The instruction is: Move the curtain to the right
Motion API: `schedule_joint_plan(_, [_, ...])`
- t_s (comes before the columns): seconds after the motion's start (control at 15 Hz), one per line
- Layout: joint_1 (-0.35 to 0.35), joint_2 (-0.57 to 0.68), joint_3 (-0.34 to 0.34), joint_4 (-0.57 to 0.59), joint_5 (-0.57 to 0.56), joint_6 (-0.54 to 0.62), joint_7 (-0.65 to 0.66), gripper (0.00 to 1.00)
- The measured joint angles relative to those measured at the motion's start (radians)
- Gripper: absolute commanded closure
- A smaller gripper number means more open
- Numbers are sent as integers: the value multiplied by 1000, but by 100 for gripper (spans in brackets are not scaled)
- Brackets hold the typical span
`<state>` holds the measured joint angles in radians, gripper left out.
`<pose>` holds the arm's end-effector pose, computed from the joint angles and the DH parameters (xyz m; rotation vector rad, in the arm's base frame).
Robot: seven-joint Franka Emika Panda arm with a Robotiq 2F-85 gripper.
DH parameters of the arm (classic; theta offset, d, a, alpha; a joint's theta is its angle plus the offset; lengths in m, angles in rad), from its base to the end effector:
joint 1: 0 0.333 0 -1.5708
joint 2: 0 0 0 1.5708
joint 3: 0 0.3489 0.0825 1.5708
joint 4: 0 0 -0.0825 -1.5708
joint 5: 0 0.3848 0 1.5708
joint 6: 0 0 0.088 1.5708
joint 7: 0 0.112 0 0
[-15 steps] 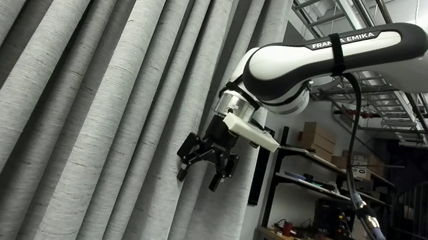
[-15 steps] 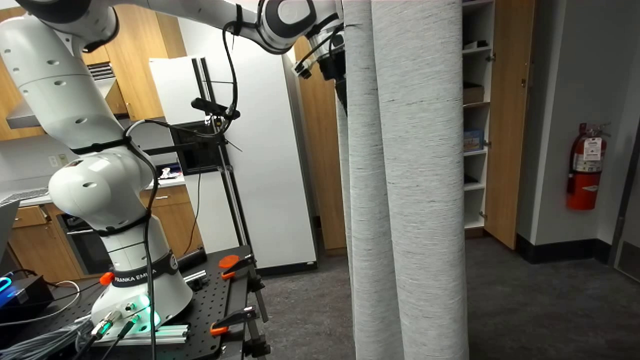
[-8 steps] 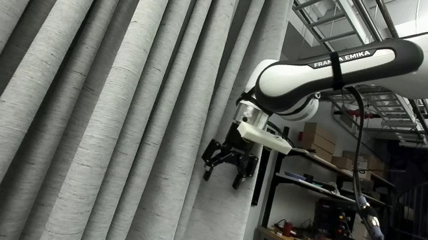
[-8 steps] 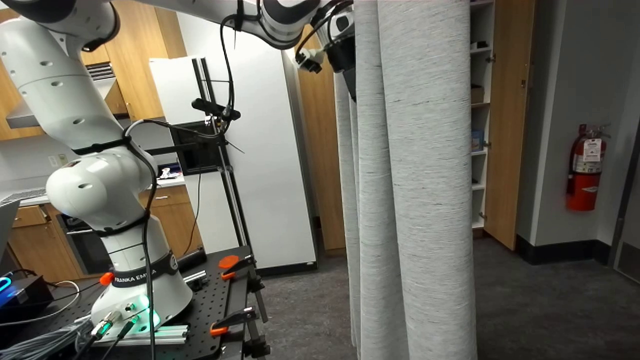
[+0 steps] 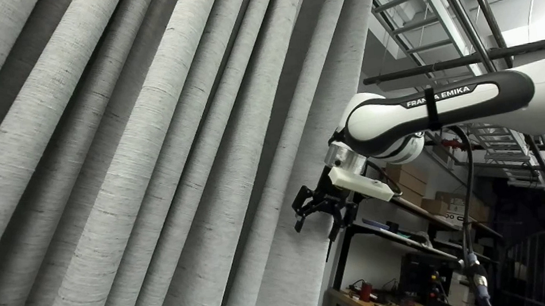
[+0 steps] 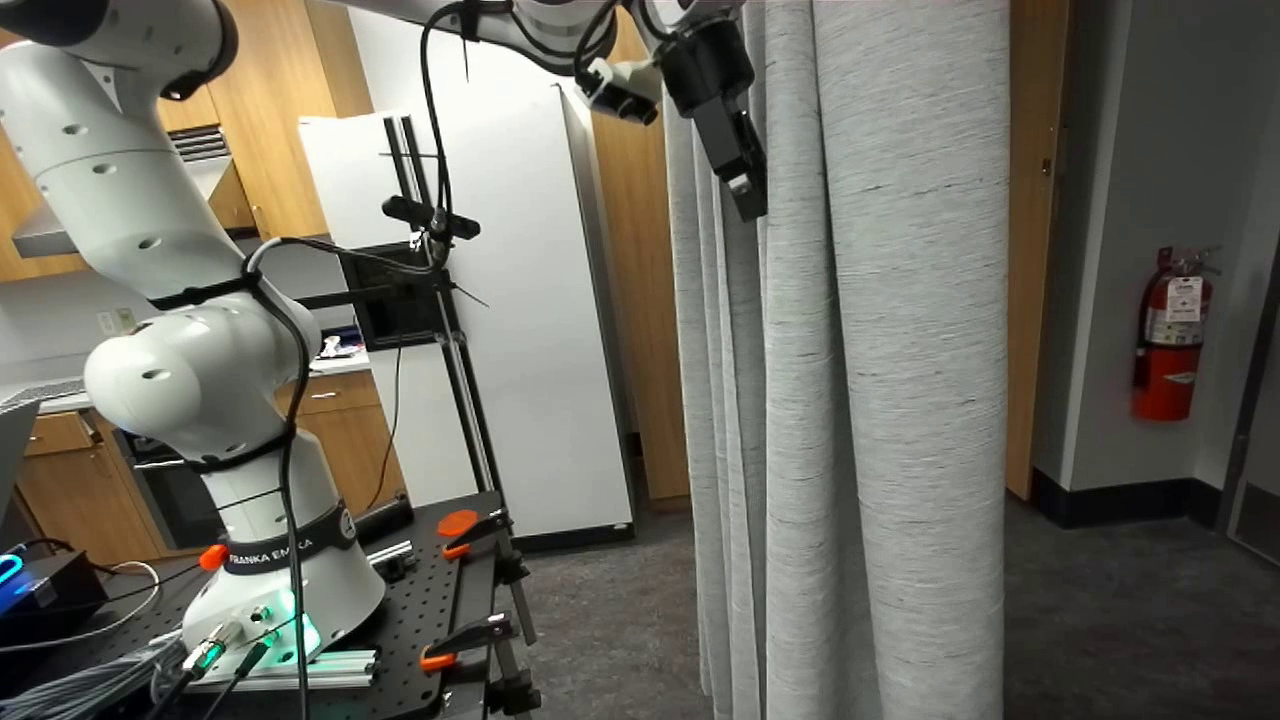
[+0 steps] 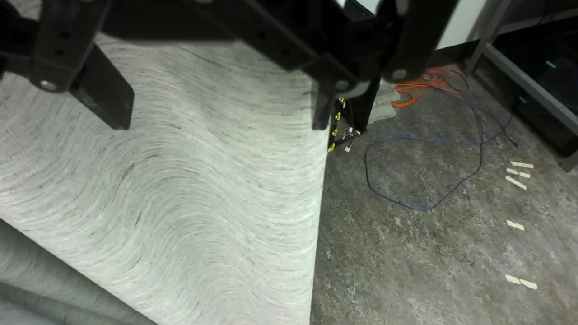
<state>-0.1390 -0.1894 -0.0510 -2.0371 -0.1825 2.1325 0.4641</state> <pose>0.5128 -0.1094 0.5831 2.8655 -0.8541 0.4570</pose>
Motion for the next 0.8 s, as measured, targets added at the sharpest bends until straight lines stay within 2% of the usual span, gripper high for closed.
schedule_joint_plan(0.47, [-25,-11,-11,15,-93,18,6,0])
schedule_joint_plan(0.8, [-28,-19,-10,17,-211,196,26,0])
